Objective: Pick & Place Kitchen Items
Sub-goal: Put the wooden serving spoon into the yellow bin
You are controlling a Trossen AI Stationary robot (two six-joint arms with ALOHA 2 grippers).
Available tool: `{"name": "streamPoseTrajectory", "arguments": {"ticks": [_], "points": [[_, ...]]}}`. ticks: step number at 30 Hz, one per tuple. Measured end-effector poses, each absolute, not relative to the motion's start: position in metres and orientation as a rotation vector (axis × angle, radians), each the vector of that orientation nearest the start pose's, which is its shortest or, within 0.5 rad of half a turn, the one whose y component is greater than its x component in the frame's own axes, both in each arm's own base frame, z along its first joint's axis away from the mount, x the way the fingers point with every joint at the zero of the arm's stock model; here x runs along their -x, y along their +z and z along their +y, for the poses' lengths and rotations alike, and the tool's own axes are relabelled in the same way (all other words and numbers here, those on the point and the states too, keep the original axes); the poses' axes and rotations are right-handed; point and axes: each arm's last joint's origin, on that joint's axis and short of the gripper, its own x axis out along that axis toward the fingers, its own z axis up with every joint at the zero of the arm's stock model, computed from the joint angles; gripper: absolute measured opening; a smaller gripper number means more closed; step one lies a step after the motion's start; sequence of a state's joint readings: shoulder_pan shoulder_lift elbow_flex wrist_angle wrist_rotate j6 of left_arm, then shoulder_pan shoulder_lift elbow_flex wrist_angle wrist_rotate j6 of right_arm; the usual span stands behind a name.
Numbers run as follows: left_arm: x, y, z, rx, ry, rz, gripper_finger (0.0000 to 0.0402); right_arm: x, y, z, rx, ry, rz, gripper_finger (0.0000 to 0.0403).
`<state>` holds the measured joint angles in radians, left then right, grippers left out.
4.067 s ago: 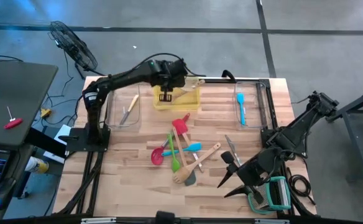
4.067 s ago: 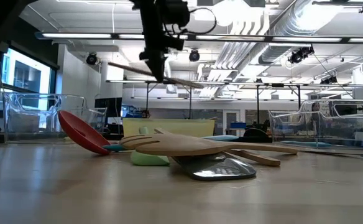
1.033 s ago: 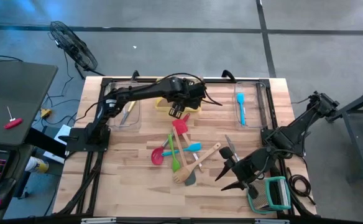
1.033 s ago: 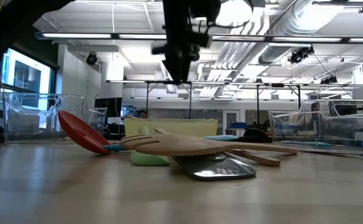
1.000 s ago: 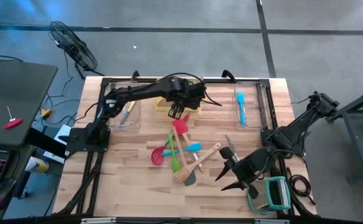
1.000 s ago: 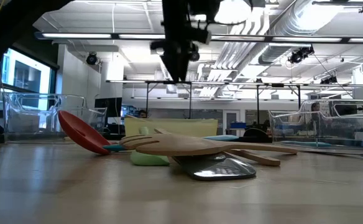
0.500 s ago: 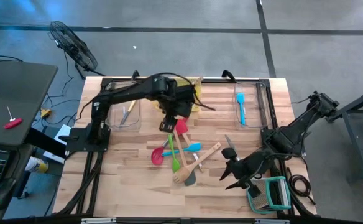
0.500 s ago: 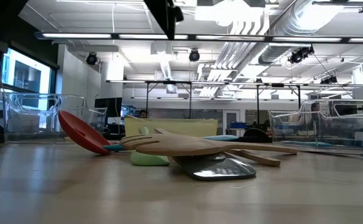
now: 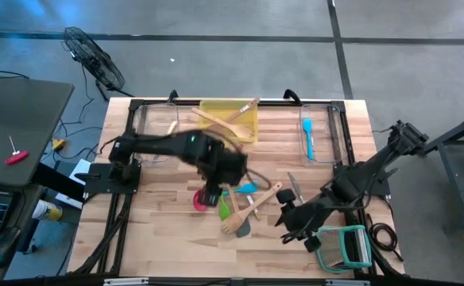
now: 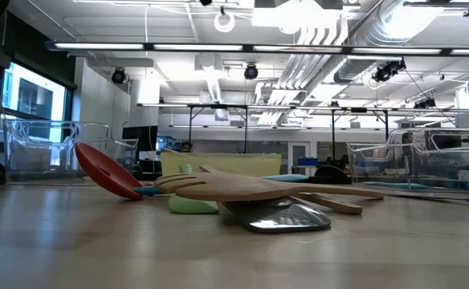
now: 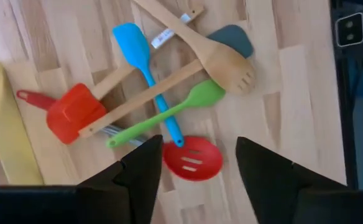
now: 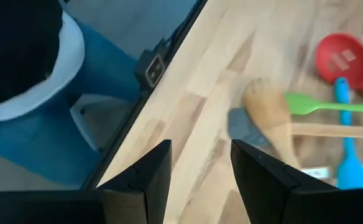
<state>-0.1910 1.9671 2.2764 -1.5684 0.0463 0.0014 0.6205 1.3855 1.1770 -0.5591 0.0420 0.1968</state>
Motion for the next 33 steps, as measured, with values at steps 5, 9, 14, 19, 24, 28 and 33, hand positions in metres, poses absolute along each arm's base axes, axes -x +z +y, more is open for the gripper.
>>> {"name": "streamPoseTrajectory", "arguments": {"ticks": [5, 9, 14, 19, 24, 28, 33], "points": [[-0.346, 0.387, -0.121, -0.051, -0.127, 1.260, 0.0200, -0.246, 0.290, 0.176, 0.071, 0.506, 0.842, 0.0158], [-0.330, 0.387, -0.162, -0.059, -0.023, 1.209, 0.0200, -0.251, 0.281, 0.179, 0.071, 0.494, 0.872, 0.0158], [-0.309, 0.391, -0.210, -0.053, 0.104, 1.026, 0.0200, -0.252, 0.276, 0.180, 0.037, 0.459, 0.909, 0.0158], [-0.285, 0.395, -0.250, -0.011, 0.218, 0.804, 0.0200, -0.250, 0.275, 0.180, -0.023, 0.431, 0.948, 0.0158], [-0.277, 0.382, -0.280, 0.031, 0.253, 0.662, 0.0200, -0.246, 0.274, 0.182, 0.062, 0.477, 0.956, 0.0158], [-0.281, 0.363, -0.293, 0.071, 0.257, 0.608, 0.0200, -0.247, 0.274, 0.181, 0.125, 0.501, 0.937, 0.0158], [-0.290, 0.339, -0.302, 0.115, 0.254, 0.566, 0.0200, -0.256, 0.267, 0.175, 0.179, 0.500, 0.943, 0.0158]]}}
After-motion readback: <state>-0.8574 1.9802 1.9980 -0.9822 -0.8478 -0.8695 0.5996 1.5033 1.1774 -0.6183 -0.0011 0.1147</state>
